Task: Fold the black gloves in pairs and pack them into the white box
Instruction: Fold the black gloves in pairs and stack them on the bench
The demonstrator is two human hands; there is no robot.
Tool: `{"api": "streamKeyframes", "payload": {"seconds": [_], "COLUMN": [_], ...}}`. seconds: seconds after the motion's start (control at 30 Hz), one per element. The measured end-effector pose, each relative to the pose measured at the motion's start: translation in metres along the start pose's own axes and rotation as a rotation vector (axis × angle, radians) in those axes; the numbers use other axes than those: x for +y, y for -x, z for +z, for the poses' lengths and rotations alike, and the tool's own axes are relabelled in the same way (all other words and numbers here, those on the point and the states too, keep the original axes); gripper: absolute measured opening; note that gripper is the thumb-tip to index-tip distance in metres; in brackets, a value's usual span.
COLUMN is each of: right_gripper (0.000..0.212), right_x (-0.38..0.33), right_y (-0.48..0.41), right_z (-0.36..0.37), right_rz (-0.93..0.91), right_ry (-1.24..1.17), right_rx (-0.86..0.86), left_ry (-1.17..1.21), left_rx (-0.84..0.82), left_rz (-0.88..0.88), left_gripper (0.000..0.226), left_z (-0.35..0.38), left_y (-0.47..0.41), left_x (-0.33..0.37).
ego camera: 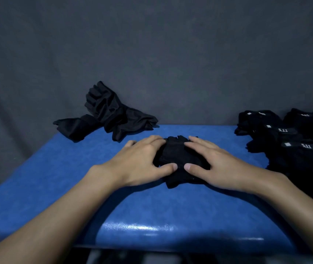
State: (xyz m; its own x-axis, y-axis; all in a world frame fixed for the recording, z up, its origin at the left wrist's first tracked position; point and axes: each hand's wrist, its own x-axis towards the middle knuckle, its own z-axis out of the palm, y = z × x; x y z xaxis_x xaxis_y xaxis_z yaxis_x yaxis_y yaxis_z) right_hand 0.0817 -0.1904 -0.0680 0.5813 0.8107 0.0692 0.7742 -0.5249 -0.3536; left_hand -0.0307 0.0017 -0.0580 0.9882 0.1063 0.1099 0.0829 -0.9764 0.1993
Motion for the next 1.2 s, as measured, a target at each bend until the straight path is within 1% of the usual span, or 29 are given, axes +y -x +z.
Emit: {"api": "streamKeyframes", "payload": {"seconds": [0.13,0.23,0.37,0.53,0.63,0.73,0.8,0.9,1.03,1.2], "right_gripper": [0.075,0.075,0.076,0.073,0.067,0.064,0.061,0.057,0.054,0.055], "right_x": [0.004,0.004,0.004,0.001,-0.002,-0.006,-0.010,-0.017,-0.025,-0.024], "right_y": [-0.001,-0.001,0.000,0.000,-0.001,-0.004,-0.007,-0.012,-0.022,-0.029], "right_z": [0.001,0.001,-0.001,-0.002,-0.002,-0.003,-0.002,-0.001,0.001,0.007], "right_rz": [0.037,0.041,0.044,0.015,-0.003,-0.033,-0.059,-0.087,-0.101,-0.106], "right_ry": [0.067,0.064,0.047,-0.027,-0.071,-0.118,-0.136,-0.150,-0.146,-0.133], "right_rx": [-0.083,-0.102,-0.111,-0.030,0.035,0.081,0.095,0.095,0.077,0.032], "left_ry": [-0.070,-0.135,-0.135,-0.033,0.003,0.021,0.023,-0.047,-0.103,-0.178], "left_rx": [-0.068,-0.100,-0.097,-0.023,0.045,0.108,0.152,0.188,0.139,0.042], "left_rz": [0.014,0.012,0.006,0.022,-0.010,-0.045,-0.060,-0.068,-0.103,-0.130], "left_gripper": [0.076,0.081,0.084,0.078,0.066,0.060,0.056,0.053,0.052,0.052], "left_z": [0.001,0.003,0.004,0.003,-0.004,-0.010,-0.010,-0.008,-0.006,-0.004], "left_y": [0.000,-0.001,-0.003,0.000,-0.001,-0.005,-0.008,-0.015,-0.024,-0.033], "left_x": [-0.004,-0.007,-0.008,-0.013,-0.018,-0.030,-0.040,-0.053,-0.058,-0.061]}}
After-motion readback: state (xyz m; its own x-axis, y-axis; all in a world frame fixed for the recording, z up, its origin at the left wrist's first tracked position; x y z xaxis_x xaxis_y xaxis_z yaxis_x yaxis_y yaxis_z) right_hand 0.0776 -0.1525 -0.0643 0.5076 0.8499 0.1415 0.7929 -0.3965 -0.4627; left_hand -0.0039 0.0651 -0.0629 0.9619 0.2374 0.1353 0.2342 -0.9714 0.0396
